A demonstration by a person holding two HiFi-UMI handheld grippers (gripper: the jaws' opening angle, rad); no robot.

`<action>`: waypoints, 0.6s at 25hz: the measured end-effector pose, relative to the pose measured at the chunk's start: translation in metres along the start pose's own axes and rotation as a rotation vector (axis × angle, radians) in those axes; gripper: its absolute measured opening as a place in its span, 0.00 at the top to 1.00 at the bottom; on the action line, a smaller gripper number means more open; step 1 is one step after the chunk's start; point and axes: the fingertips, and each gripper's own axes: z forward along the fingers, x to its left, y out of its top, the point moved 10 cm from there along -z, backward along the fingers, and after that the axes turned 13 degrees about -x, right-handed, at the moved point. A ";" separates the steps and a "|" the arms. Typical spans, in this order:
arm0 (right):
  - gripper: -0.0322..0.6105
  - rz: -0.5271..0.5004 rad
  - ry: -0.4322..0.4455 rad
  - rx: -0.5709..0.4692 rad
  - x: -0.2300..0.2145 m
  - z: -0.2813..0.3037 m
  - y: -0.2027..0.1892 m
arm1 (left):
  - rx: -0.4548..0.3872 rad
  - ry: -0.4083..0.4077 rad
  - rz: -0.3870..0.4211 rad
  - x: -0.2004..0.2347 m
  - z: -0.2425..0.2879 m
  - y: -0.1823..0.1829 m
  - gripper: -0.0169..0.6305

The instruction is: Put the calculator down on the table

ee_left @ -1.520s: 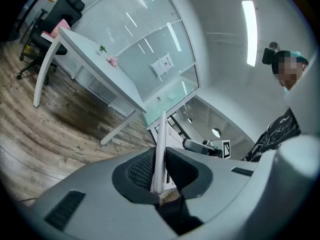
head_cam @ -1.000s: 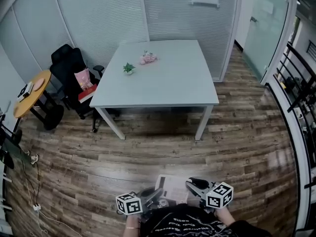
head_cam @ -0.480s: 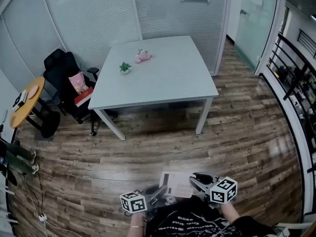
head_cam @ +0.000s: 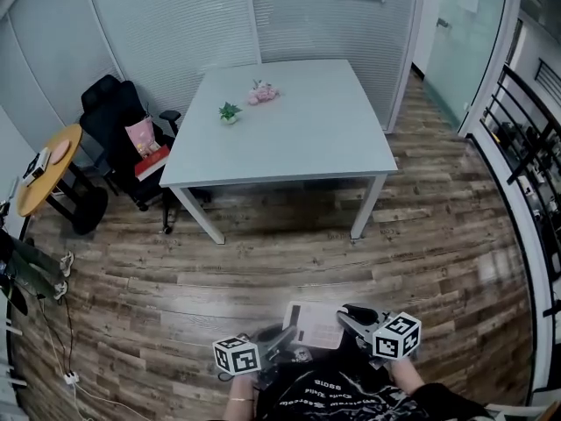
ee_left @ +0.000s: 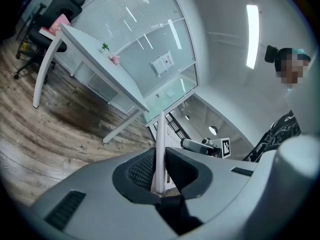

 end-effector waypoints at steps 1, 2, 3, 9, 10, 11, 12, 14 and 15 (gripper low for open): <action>0.80 0.000 0.007 0.006 -0.005 0.004 0.004 | -0.006 0.005 -0.002 0.001 0.004 0.002 0.87; 0.79 -0.001 0.013 0.012 -0.010 0.008 0.009 | -0.010 0.012 -0.003 0.002 0.008 0.005 0.87; 0.79 -0.002 0.020 0.017 -0.015 0.012 0.014 | -0.016 0.019 -0.002 0.003 0.014 0.010 0.87; 0.79 0.001 0.073 0.058 -0.057 0.045 0.049 | -0.058 0.069 0.008 0.011 0.050 0.037 0.87; 0.79 0.001 0.082 0.067 -0.064 0.051 0.053 | -0.062 0.075 0.004 0.012 0.055 0.040 0.87; 0.79 -0.002 0.092 0.075 -0.072 0.055 0.058 | -0.068 0.080 0.000 0.014 0.061 0.043 0.87; 0.79 -0.007 0.102 0.082 -0.079 0.060 0.064 | -0.075 0.087 -0.003 0.016 0.068 0.046 0.87; 0.79 -0.017 0.117 0.091 -0.096 0.067 0.075 | -0.089 0.100 -0.005 0.018 0.085 0.052 0.87; 0.79 -0.019 0.123 0.094 -0.105 0.069 0.082 | -0.094 0.106 -0.003 0.019 0.095 0.055 0.87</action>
